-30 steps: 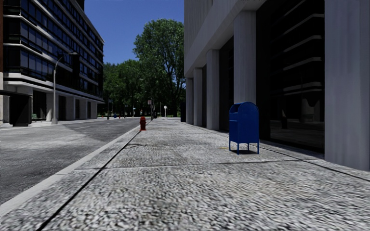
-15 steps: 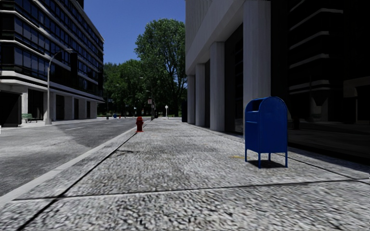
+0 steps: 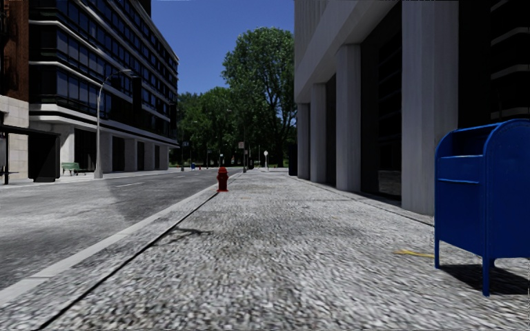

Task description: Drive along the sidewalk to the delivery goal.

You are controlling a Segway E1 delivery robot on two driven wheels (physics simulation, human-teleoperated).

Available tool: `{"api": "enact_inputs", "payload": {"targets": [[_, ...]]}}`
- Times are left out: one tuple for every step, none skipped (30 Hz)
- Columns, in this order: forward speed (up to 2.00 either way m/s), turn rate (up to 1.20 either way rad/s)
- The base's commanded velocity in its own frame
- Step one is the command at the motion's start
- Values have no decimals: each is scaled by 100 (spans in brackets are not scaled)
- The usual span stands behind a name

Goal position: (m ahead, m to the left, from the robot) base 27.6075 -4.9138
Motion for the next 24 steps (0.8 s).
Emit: {"api": "enact_inputs", "payload": {"targets": [[200,0],[200,0],[200,0],[200,0],[200,0],[200,0],[200,0],[200,0],[200,0],[200,0],[200,0],[200,0],[200,0],[200,0],[200,0],[200,0],[200,0],[200,0],[200,0],[200,0],[200,0],[200,0],[200,0],[200,0]]}}
